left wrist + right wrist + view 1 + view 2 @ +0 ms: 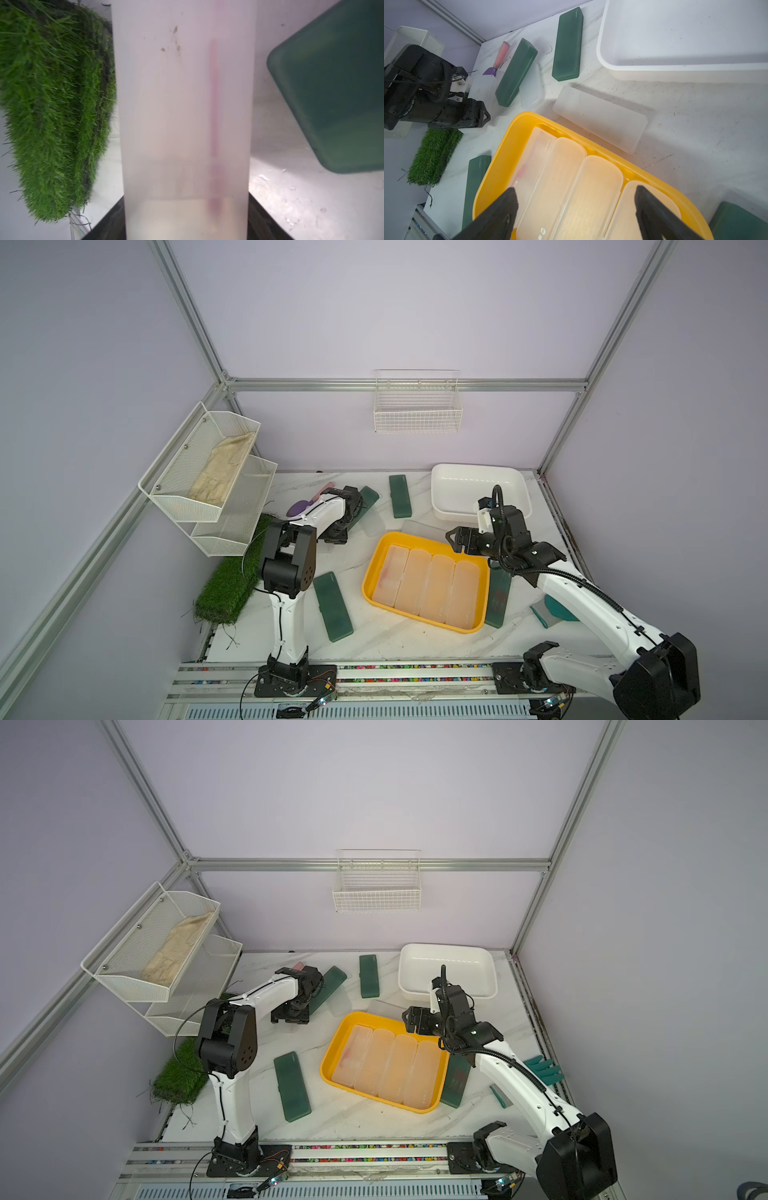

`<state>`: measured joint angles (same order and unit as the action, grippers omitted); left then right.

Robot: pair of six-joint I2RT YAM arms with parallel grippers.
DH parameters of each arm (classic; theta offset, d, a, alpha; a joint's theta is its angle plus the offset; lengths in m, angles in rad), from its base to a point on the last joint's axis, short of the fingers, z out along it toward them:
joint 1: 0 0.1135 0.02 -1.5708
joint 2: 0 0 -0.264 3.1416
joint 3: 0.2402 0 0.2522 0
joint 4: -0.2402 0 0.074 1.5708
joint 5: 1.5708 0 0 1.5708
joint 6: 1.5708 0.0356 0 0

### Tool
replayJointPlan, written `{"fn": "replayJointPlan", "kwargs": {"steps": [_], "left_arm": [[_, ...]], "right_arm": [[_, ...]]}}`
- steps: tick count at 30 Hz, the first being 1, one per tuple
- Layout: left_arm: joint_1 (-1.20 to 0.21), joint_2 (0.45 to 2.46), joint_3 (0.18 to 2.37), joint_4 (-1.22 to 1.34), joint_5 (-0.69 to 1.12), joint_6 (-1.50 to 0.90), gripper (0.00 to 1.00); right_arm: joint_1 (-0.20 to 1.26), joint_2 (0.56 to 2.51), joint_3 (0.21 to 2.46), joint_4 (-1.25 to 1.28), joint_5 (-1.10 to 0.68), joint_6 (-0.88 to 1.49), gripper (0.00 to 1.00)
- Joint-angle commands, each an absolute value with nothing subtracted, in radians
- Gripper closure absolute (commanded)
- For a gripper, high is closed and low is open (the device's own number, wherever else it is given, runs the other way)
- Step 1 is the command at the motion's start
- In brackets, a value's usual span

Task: Place the pencil cases by color into the storage box
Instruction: Pick up the pencil case from the center of the board.

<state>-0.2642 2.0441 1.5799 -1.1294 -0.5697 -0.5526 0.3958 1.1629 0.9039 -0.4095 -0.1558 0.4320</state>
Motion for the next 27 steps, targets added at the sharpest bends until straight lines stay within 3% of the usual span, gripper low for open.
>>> {"fn": "replayJointPlan", "kwargs": {"steps": [1, 14, 27], "left_arm": [[-0.262, 1.958, 1.624, -1.173, -0.679, -0.540, 0.30], [-0.269, 1.770, 1.566, -1.155, -0.557, -0.499, 0.30], [-0.414, 1.604, 1.513, -1.140, -0.477, -0.444, 0.30]], "right_arm": [[0.402, 1.142, 0.894, -0.374, -0.169, 0.419, 0.11], [0.402, 1.138, 0.894, -0.365, -0.169, 0.422, 0.11], [0.402, 1.140, 0.899, -0.342, -0.192, 0.437, 0.11]]}}
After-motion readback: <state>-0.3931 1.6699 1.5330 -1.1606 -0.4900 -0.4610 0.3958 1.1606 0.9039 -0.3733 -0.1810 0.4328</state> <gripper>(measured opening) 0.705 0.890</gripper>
